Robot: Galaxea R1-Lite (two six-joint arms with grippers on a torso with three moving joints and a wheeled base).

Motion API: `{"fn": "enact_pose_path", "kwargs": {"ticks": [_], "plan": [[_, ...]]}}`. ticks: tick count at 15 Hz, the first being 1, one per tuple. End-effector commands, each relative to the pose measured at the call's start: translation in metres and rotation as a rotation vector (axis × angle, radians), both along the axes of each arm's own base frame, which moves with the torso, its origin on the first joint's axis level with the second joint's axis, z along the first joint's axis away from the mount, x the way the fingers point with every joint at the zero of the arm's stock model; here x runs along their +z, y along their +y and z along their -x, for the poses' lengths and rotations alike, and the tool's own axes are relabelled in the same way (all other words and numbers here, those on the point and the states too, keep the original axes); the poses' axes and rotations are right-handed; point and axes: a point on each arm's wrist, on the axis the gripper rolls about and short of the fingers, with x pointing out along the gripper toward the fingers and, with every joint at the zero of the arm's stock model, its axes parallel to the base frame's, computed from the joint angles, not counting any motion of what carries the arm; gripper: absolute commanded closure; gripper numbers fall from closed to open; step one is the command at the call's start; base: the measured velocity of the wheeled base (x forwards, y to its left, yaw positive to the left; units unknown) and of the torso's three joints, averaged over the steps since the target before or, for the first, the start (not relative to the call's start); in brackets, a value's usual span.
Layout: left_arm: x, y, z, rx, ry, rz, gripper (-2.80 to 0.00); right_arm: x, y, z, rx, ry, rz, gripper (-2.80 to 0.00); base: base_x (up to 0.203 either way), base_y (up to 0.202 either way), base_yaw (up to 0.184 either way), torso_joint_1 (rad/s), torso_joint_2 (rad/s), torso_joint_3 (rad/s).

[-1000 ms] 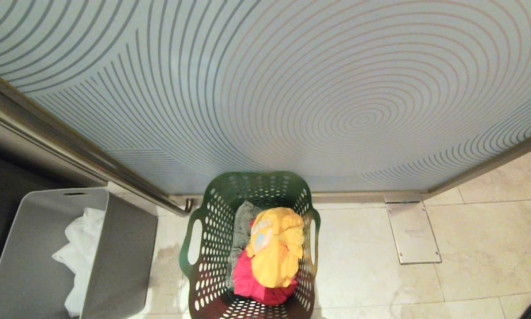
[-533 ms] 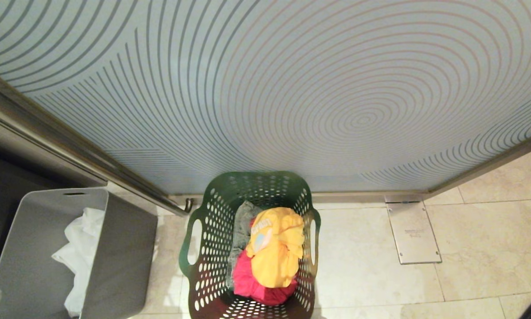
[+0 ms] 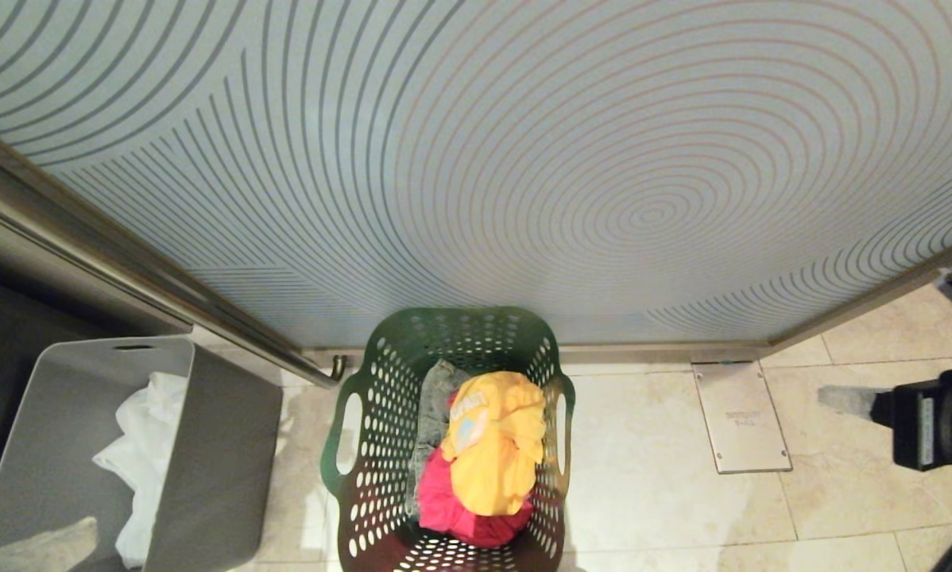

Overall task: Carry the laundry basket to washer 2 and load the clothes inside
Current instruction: Pick up the clothes basket and put it beside the washing machine

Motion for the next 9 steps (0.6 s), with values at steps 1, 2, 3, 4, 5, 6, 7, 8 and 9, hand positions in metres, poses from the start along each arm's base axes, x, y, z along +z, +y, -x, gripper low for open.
{"fn": "enact_pose_path", "kwargs": {"ticks": [1, 2, 3, 4, 5, 6, 7, 8, 9], "plan": [[-0.008, -0.008, -0.024, -0.070, 0.087, 0.006, 0.00, -0.027, 0.026, -0.041, 0.064, 0.103, -0.006, 0.00, 0.000, 0.000, 0.000, 0.000, 0.00, 0.000], [-0.010, -0.012, -0.033, -0.097, 0.110, 0.009, 0.00, -0.035, 0.040, -0.054, 0.094, 0.104, -0.023, 0.00, 0.000, 0.000, 0.000, 0.000, 0.00, 0.000], [-0.012, -0.015, -0.041, -0.112, 0.135, 0.007, -2.80, -0.040, 0.053, -0.064, 0.121, 0.093, -0.041, 0.00, 0.000, 0.000, 0.000, 0.000, 0.00, 0.000], [-0.013, -0.019, -0.048, -0.124, 0.154, 0.008, -2.80, -0.043, 0.064, -0.070, 0.144, 0.084, -0.062, 0.00, 0.000, 0.000, 0.000, 0.000, 0.00, 0.000], [-0.014, -0.024, -0.057, -0.141, 0.159, 0.017, -2.80, -0.044, 0.074, -0.074, 0.155, 0.085, -0.095, -2.80, 0.000, 0.000, 0.000, 0.000, 0.00, 0.000], [-0.014, -0.028, -0.064, -0.154, 0.156, 0.021, -2.80, -0.043, 0.080, -0.076, 0.154, 0.091, -0.124, -2.80, 0.000, 0.000, 0.000, 0.000, 0.00, 0.000], [-0.014, -0.031, -0.068, -0.159, 0.152, 0.017, -2.80, -0.042, 0.084, -0.077, 0.157, 0.095, -0.137, -2.80, 0.000, 0.000, 0.000, 0.000, 0.00, 0.000], [-0.015, -0.035, -0.071, -0.170, 0.158, 0.011, -2.80, -0.041, 0.088, -0.078, 0.160, 0.097, -0.148, -2.80, 0.000, 0.000, 0.000, 0.000, 0.00, 0.000], [-0.016, -0.038, -0.072, -0.186, 0.165, 0.008, -2.80, -0.043, 0.091, -0.080, 0.162, 0.105, -0.153, -2.80, 0.000, 0.000, 0.000, 0.000, 0.00, 0.000]]}}
